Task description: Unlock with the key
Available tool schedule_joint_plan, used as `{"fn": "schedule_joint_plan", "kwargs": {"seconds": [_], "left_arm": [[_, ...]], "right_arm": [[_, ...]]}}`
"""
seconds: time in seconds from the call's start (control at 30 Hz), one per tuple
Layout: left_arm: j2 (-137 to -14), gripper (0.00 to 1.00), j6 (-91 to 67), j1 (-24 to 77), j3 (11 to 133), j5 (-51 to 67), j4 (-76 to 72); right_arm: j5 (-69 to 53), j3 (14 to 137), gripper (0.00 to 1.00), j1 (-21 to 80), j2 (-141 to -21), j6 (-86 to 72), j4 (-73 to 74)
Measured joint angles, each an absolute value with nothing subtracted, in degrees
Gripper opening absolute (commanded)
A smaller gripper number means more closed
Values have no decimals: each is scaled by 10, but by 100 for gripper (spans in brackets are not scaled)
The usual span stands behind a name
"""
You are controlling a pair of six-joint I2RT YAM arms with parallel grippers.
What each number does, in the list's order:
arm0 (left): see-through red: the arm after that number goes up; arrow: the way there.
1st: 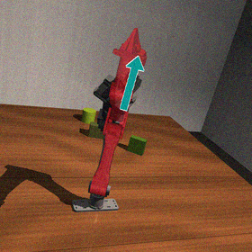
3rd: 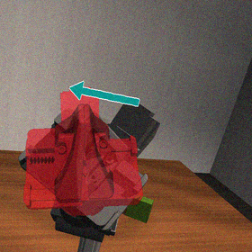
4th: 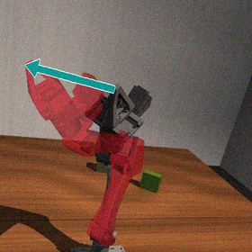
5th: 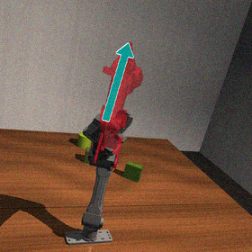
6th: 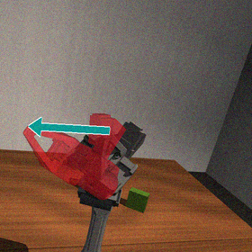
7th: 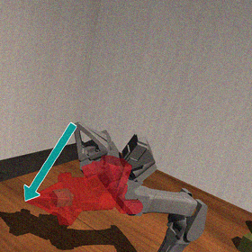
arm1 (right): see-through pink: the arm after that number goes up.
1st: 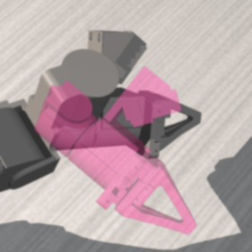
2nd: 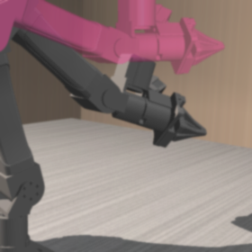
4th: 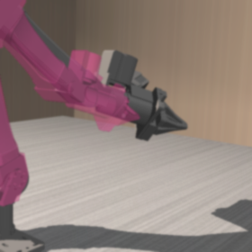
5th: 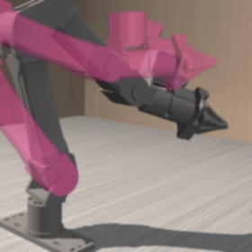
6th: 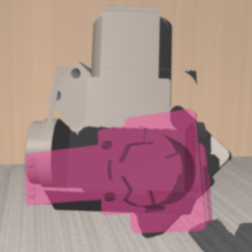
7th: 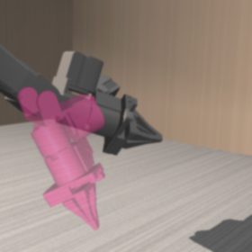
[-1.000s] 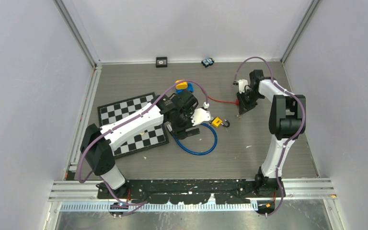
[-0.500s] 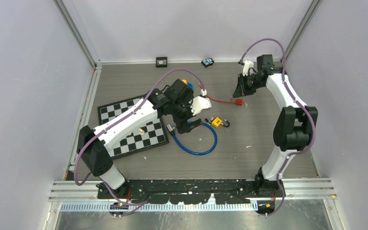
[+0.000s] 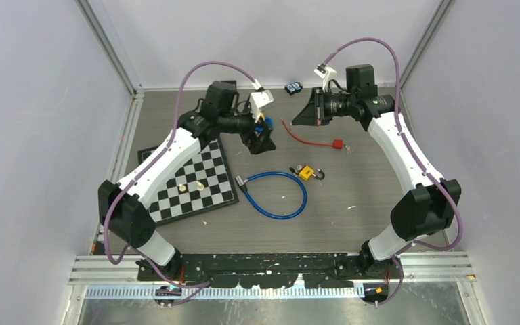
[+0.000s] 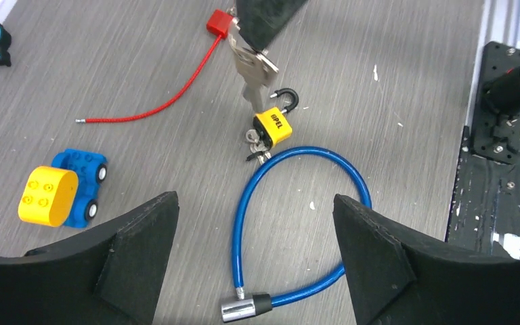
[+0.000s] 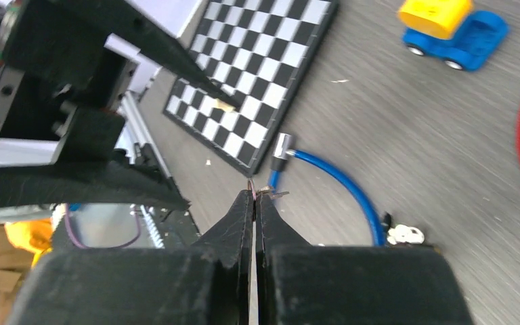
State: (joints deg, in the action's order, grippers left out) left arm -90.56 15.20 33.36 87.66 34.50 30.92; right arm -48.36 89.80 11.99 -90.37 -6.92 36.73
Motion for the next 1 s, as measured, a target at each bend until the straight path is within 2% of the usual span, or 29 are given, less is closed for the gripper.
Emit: {"fn": "schedule_joint_plan", "kwargs": {"seconds": [0.17, 0.37, 0.53, 0.7, 1.0], "left_arm": [[-875, 79, 137, 286, 823, 442, 237], [-863, 69, 101, 283, 772, 526, 153], [-863, 58, 63, 284, 756, 542, 102], [-863, 40, 50, 284, 753, 543, 69], [-875, 23, 49, 284, 747, 546, 50]], "right_arm": [[-516, 890, 1, 157, -899, -117, 333], [-537, 877, 1, 184, -894, -161, 299], [-544, 871, 1, 190, -894, -183, 278], [-546, 865, 1, 190, -894, -193, 269], [-548, 862, 1, 190, -894, -202, 261]]}}
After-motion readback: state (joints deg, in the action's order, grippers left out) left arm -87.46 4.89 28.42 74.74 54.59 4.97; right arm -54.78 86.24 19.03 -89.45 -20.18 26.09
